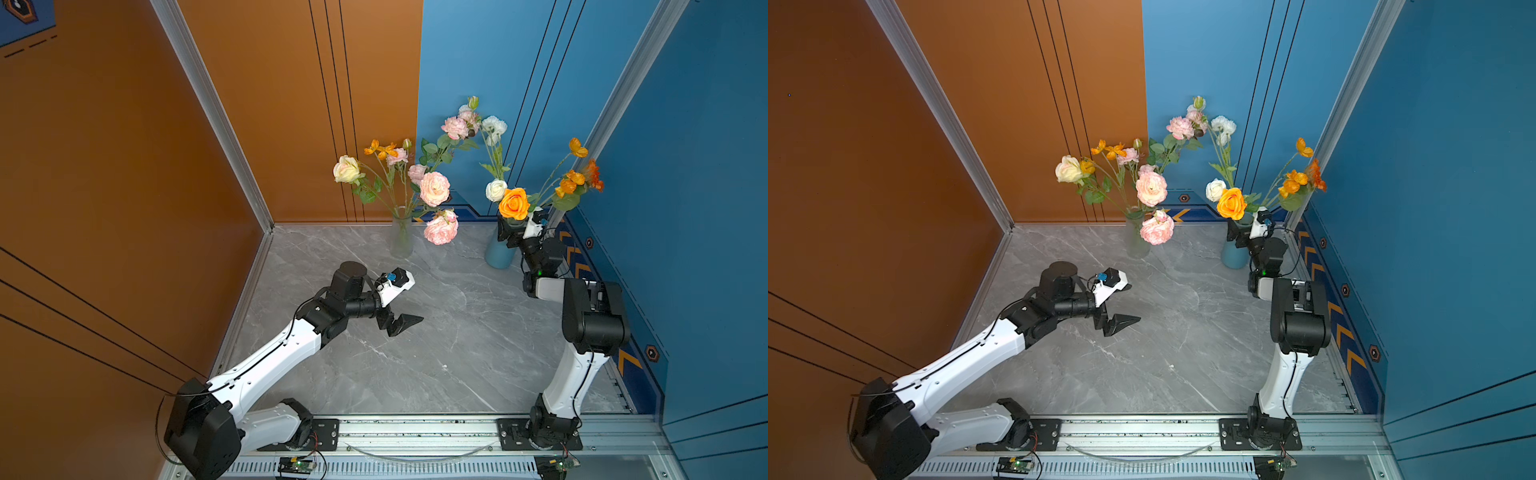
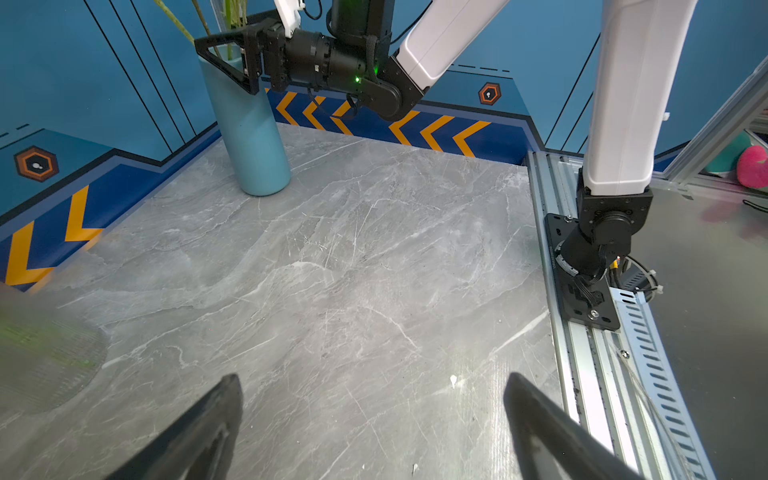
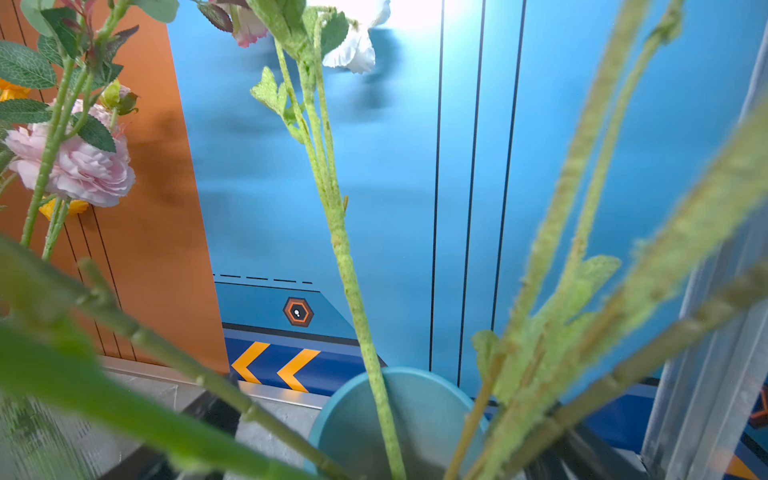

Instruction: Arrange the flowers into the vase

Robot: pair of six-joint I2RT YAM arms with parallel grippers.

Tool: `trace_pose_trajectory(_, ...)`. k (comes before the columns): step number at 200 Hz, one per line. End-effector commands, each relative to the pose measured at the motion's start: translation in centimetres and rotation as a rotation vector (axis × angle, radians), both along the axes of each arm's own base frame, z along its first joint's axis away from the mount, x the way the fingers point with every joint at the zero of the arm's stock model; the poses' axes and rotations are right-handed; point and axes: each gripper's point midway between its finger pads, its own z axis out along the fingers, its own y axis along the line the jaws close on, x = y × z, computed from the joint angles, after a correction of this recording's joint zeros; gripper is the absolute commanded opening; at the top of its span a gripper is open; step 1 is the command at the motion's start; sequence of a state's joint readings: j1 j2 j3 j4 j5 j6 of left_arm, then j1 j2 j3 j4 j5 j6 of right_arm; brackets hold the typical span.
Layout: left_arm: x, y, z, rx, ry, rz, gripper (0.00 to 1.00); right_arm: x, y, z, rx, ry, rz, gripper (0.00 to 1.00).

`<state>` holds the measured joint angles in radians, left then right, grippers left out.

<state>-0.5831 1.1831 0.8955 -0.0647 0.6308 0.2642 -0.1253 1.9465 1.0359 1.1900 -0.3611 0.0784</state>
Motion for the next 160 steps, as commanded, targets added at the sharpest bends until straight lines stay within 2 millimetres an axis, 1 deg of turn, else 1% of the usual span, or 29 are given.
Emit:
trace_pose_trajectory(1,-0.7,0.7,0.1,-0.008,0.011,-0.005,0.98,-1.5,-0.6,2.0,0.021,-0.037,-0.032,1.0)
trace_pose_trajectory(16,-1.0,0.9,0.3,-0.015,0.005,-0.009,0.98,-2.3,-0.7,1.0,0.03,-0.002,-0.043,1.0)
trace_pose_trajectory(32,-1.4,1.1,0.6,-0.022,-0.002,-0.014,0.98,-3.9,-0.9,0.2,0.04,0.014,-0.064,1.0)
trace_pose_trajectory(43,-1.7,1.3,1.0,-0.029,-0.011,-0.01,0.98,-5.0,-0.8,0.3,0.042,0.012,-0.066,1.0)
trace_pose_trajectory(60,-1.8,1.8,1.5,-0.038,-0.036,0.012,0.98,-6.5,-0.4,-0.1,0.047,0.054,-0.055,1.0)
trace_pose_trajectory(69,-1.4,2.2,1.7,-0.034,-0.05,0.05,0.98,-7.3,-0.1,-0.4,0.05,0.085,-0.046,1.0)
trace_pose_trajectory(84,0.4,3.6,1.9,-0.01,-0.084,0.193,0.98,-9.0,0.4,-1.2,0.062,0.135,-0.043,1.0)
trace_pose_trajectory(98,2.9,6.2,2.0,0.009,-0.125,0.411,0.98,-10.8,0.8,-2.2,0.084,0.181,-0.056,1.0)
trace_pose_trajectory(110,4.5,8.9,2.0,0.006,-0.144,0.581,0.98,-12.4,1.1,-3.2,0.103,0.228,-0.078,1.0)
trace_pose_trajectory(117,5.2,10.6,1.6,0.01,-0.14,0.672,0.98,-13.3,1.4,-3.9,0.115,0.268,-0.086,1.0)
trace_pose_trajectory(126,6.0,12.8,0.8,0.025,-0.135,0.787,0.98,-14.5,2.2,-4.6,0.126,0.31,-0.073,1.0)
trace_pose_trajectory(135,6.6,15.3,-0.1,0.042,-0.138,0.915,0.98,-15.6,2.7,-5.2,0.136,0.357,-0.089,1.0)
trace_pose_trajectory(144,6.9,18.0,-1.1,0.064,-0.145,1.046,0.98,-16.8,3.2,-6.5,0.135,0.441,-0.118,1.0)
trace_pose_trajectory(160,6.6,22.3,-2.6,0.098,-0.172,1.254,0.98,-18.9,4.7,-8.7,0.1,0.573,-0.138,1.0)
